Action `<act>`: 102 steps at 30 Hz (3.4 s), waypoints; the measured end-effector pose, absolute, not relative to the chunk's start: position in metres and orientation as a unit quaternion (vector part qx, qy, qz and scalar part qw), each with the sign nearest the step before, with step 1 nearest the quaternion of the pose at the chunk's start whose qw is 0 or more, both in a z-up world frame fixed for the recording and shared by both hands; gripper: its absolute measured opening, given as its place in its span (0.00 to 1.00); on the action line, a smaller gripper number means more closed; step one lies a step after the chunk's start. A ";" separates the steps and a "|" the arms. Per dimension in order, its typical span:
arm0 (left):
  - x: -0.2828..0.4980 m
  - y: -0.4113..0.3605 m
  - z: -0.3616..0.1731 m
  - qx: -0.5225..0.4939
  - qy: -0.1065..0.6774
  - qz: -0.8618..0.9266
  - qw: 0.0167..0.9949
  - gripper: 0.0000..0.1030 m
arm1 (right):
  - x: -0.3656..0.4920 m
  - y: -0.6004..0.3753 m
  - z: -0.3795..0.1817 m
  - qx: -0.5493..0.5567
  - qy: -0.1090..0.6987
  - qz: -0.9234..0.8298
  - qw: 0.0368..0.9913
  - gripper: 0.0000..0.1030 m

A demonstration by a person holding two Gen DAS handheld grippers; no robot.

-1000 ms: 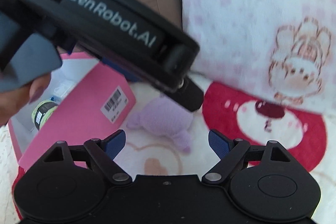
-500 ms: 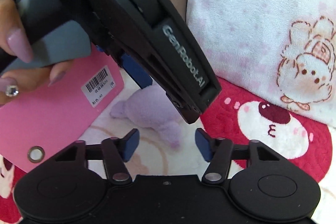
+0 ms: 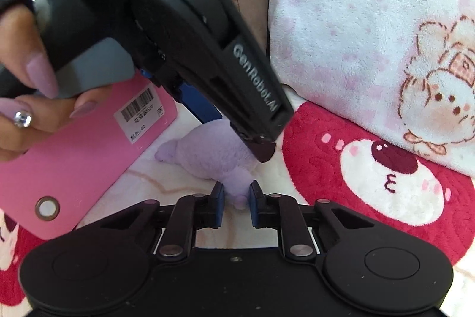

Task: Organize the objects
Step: 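Move the left gripper down to the purple plush toy, then close the left gripper on the purple plush toy, then lift the purple plush toy up with the left gripper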

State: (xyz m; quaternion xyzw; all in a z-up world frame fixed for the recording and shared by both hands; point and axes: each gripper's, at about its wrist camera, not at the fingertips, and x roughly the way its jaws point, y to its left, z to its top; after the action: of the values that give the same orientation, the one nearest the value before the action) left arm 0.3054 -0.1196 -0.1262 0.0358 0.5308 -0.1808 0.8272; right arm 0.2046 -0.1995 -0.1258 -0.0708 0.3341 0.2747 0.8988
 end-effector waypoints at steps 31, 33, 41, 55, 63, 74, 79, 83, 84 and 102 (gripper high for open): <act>0.233 -0.148 -0.129 -0.097 0.524 -0.306 0.789 0.51 | 0.145 -0.304 -0.089 -0.095 0.452 0.166 0.871 0.12; 0.228 -0.148 -0.130 -0.103 0.525 -0.308 0.787 0.51 | 0.142 -0.307 -0.089 -0.103 0.464 0.153 0.866 0.15; 0.212 -0.144 -0.136 -0.106 0.518 -0.317 0.787 0.32 | 0.130 -0.321 -0.084 -0.078 0.445 0.160 0.878 0.52; 0.204 -0.142 -0.146 -0.121 0.509 -0.304 0.796 0.29 | 0.148 -0.307 -0.108 -0.061 0.434 0.174 0.882 0.68; 0.196 -0.135 -0.159 -0.162 0.498 -0.290 0.801 0.32 | 0.161 -0.315 -0.124 -0.012 0.446 0.180 0.877 0.74; 0.178 -0.128 -0.153 -0.193 0.485 -0.298 0.799 0.30 | 0.146 -0.308 -0.113 -0.034 0.439 0.193 0.877 0.64; 0.163 -0.121 -0.145 -0.198 0.483 -0.294 0.800 0.30 | 0.134 -0.303 -0.103 -0.049 0.440 0.202 0.874 0.64; 0.149 -0.115 -0.133 -0.188 0.475 -0.290 0.809 0.30 | 0.127 -0.296 -0.093 -0.047 0.449 0.211 0.867 0.64; 0.146 -0.113 -0.130 -0.186 0.473 -0.289 0.811 0.30 | 0.126 -0.295 -0.090 -0.041 0.453 0.214 0.864 0.65; 0.102 -0.077 -0.091 -0.184 0.459 -0.288 0.820 0.32 | 0.086 -0.266 -0.051 -0.060 0.435 0.243 0.865 0.67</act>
State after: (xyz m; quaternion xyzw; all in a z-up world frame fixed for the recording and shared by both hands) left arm 0.1020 -0.0773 -0.0910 -0.1845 0.4592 -0.2879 0.8199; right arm 0.0859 -0.2657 -0.0510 -0.0597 0.4353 0.2429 0.8648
